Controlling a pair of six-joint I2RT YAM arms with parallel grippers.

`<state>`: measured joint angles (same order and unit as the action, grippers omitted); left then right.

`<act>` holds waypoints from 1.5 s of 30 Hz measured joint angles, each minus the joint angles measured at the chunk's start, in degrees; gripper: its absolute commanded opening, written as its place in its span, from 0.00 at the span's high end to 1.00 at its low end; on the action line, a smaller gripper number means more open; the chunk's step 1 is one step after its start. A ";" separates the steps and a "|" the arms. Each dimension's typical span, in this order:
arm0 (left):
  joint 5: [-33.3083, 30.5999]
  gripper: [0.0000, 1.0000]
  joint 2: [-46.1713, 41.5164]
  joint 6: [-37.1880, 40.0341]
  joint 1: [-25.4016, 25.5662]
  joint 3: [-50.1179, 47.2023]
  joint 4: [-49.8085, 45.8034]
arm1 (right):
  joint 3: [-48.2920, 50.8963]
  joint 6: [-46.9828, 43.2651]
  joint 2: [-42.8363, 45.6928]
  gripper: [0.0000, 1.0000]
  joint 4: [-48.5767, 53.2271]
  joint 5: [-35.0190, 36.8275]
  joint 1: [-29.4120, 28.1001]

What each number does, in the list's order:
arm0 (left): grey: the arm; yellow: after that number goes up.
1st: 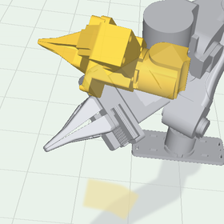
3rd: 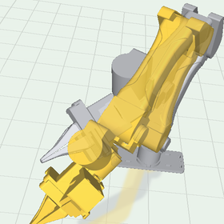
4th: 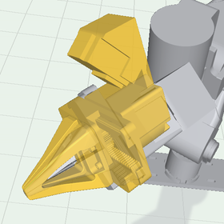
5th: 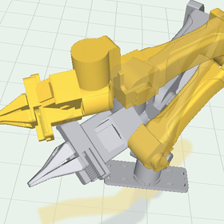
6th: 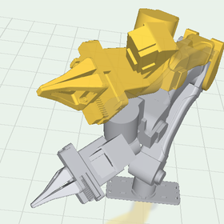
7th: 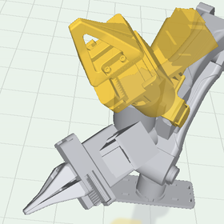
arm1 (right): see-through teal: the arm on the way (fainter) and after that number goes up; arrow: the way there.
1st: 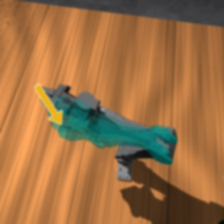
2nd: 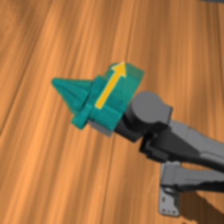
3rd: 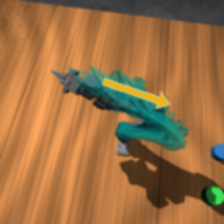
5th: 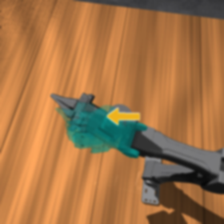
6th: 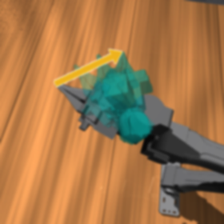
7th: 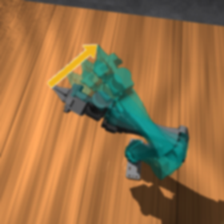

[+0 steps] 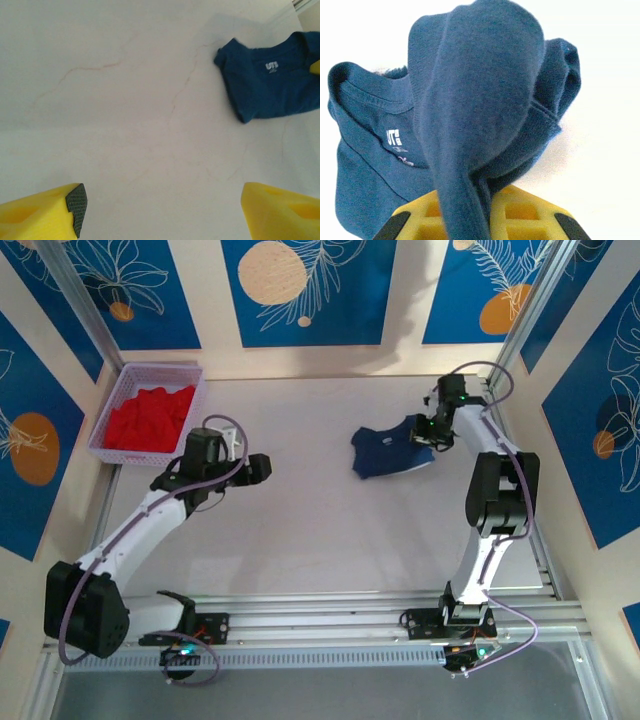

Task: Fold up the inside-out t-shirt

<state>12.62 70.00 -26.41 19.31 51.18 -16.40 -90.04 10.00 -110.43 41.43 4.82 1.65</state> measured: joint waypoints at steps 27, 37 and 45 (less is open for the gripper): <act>0.90 0.19 -1.14 -1.75 0.85 -2.40 -0.39 | -26.34 -16.09 -18.49 0.56 10.34 35.12 7.37; 0.90 0.19 -0.94 -1.73 0.85 -2.38 -0.39 | -27.85 -12.96 -18.27 0.42 13.66 37.62 6.56; -2.23 0.13 -0.90 -1.09 0.85 -2.38 -0.42 | -14.62 -5.33 -2.51 0.22 9.84 28.30 -0.17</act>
<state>10.39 69.10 -27.51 20.16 48.80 -16.82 -104.66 4.67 -112.95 51.27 33.12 1.48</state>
